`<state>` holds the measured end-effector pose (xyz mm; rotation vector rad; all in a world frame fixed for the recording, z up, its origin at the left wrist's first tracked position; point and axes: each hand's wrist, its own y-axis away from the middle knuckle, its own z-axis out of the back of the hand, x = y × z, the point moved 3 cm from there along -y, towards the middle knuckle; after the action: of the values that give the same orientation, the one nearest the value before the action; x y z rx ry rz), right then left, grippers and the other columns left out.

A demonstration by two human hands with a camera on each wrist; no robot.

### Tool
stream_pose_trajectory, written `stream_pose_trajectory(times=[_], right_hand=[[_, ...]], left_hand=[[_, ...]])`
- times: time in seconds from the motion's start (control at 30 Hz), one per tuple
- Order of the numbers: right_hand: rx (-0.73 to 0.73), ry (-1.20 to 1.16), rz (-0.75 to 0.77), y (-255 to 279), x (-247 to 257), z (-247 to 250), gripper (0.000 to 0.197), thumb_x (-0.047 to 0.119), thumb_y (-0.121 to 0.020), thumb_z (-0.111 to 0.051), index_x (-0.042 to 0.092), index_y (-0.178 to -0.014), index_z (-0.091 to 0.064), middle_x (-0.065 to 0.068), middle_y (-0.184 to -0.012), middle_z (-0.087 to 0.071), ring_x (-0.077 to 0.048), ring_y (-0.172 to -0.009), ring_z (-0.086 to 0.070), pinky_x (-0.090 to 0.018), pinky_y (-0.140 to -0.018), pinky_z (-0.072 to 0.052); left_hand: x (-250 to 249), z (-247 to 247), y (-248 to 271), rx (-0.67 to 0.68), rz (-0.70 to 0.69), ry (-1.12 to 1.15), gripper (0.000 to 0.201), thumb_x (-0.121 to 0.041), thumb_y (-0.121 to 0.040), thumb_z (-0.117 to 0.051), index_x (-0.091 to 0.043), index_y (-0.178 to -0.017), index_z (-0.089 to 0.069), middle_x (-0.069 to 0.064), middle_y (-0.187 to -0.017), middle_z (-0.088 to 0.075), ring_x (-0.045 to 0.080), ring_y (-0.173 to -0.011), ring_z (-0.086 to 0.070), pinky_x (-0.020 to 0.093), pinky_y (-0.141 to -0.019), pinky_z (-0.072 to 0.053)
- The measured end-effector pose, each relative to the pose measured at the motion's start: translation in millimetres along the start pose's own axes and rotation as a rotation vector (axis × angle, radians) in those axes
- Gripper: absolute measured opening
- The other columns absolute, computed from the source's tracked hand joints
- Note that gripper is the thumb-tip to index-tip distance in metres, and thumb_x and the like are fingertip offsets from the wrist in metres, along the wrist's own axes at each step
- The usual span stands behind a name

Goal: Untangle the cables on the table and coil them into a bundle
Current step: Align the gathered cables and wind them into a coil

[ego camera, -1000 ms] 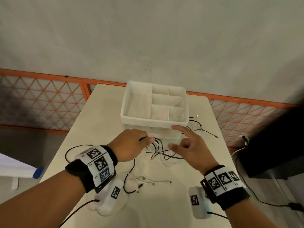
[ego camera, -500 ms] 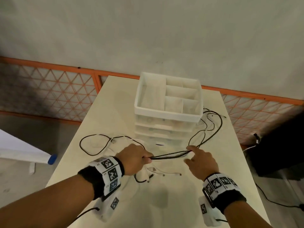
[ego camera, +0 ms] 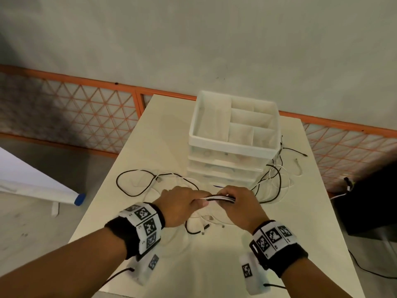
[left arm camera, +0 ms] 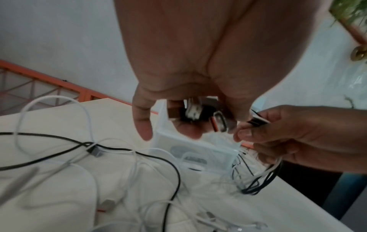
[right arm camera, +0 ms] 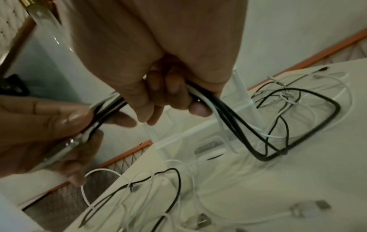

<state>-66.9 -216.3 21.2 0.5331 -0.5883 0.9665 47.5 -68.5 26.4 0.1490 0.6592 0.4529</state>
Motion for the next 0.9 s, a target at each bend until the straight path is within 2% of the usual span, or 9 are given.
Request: stream_pose_trajectory(times=[0.13,0.3,0.43,0.5,0.57,0.63,0.77,0.83,0.9], right_hand=[[0.123,0.136,0.003,-3.4,5.5,-6.2,0.011,0.034,-0.089,-0.065,0.027,-0.082,-0.071,0.009,-0.074,-0.066,-0.017,-0.080,-0.063,-0.029,-0.076,-0.049],[0.162,0.271,-0.097,-11.8,12.0,-23.7,0.040,0.040,-0.093,-0.054,0.028,-0.056,-0.046,0.003,-0.069,-0.056,-0.023,-0.072,-0.056,-0.031,-0.064,-0.040],[0.134,0.201,-0.233,-11.9,7.5,-23.2,0.044,0.040,-0.096,-0.050,0.021,-0.056,-0.050,0.001,-0.064,-0.058,-0.020,-0.064,-0.055,-0.030,-0.056,-0.038],[0.132,0.128,-0.256,-9.3,6.8,-20.0,0.043,0.040,-0.097,-0.050,0.018,-0.061,-0.060,-0.001,-0.068,-0.066,-0.021,-0.066,-0.061,-0.030,-0.060,-0.046],[0.112,0.026,-0.281,-5.3,5.6,-16.7,0.039,0.037,-0.098,-0.052,0.012,-0.073,-0.070,0.004,-0.065,-0.066,-0.016,-0.065,-0.061,-0.024,-0.060,-0.047],[0.096,-0.052,-0.307,-1.9,5.6,-14.8,0.036,0.033,-0.098,-0.054,0.010,-0.078,-0.073,0.012,-0.049,-0.055,-0.008,-0.054,-0.052,-0.014,-0.047,-0.038],[0.124,-0.079,-0.303,2.4,9.4,-18.6,0.035,0.033,-0.099,-0.053,0.011,-0.080,-0.071,0.023,-0.036,-0.049,0.000,-0.049,-0.046,-0.013,-0.048,-0.032],[0.136,-0.092,-0.303,2.9,9.7,-19.4,0.034,0.033,-0.100,-0.053,0.011,-0.081,-0.072,0.025,-0.036,-0.049,-0.001,-0.050,-0.046,-0.015,-0.050,-0.032],[0.125,-0.104,-0.306,2.9,9.0,-18.9,0.034,0.033,-0.099,-0.055,0.011,-0.081,-0.072,0.025,-0.037,-0.050,-0.003,-0.051,-0.046,-0.017,-0.052,-0.032]], left_hand=[[-1.7,-3.3,2.1,-0.042,-0.015,0.005,0.032,-0.035,-0.103,-0.041,-0.031,-0.127,-0.062,0.005,-0.095,-0.063,0.023,-0.095,-0.058,0.031,-0.084,-0.045],[-8.6,-7.9,-2.2,-0.154,-0.002,0.006,0.029,-0.030,-0.101,-0.045,-0.029,-0.126,-0.060,-0.002,-0.093,-0.046,0.026,-0.099,-0.055,0.036,-0.088,-0.046],[18.7,-7.0,4.7,-0.107,0.164,0.044,0.055,-0.035,-0.096,-0.053,-0.032,-0.147,-0.034,0.003,-0.118,-0.048,0.028,-0.113,-0.055,0.035,-0.095,-0.046],[47.8,-6.7,12.3,-0.022,0.383,-0.062,0.050,-0.037,-0.096,-0.051,-0.025,-0.143,-0.040,0.008,-0.132,-0.047,0.030,-0.120,-0.053,0.037,-0.097,-0.046],[69.8,-11.4,23.2,0.061,0.508,-0.157,0.038,-0.035,-0.097,-0.045,-0.017,-0.130,-0.054,0.009,-0.131,-0.054,0.030,-0.117,-0.056,0.036,-0.095,-0.048],[80.4,-24.8,30.6,0.150,0.471,-0.235,0.037,-0.037,-0.096,-0.045,-0.017,-0.124,-0.058,0.007,-0.128,-0.060,0.029,-0.114,-0.059,0.036,-0.093,-0.048],[85.7,-50.7,38.0,0.273,0.414,-0.327,0.069,-0.064,-0.084,-0.055,-0.025,-0.137,-0.040,-0.002,-0.133,-0.054,0.024,-0.124,-0.051,0.041,-0.100,-0.035],[87.0,-53.4,35.4,0.202,0.446,-0.316,0.068,-0.059,-0.081,-0.062,-0.021,-0.132,-0.038,0.001,-0.128,-0.052,0.026,-0.118,-0.055,0.039,-0.096,-0.040],[85.1,-49.2,32.7,0.069,0.466,-0.232,0.048,-0.045,-0.086,-0.061,-0.019,-0.122,-0.043,0.004,-0.122,-0.053,0.029,-0.109,-0.059,0.039,-0.089,-0.046]])
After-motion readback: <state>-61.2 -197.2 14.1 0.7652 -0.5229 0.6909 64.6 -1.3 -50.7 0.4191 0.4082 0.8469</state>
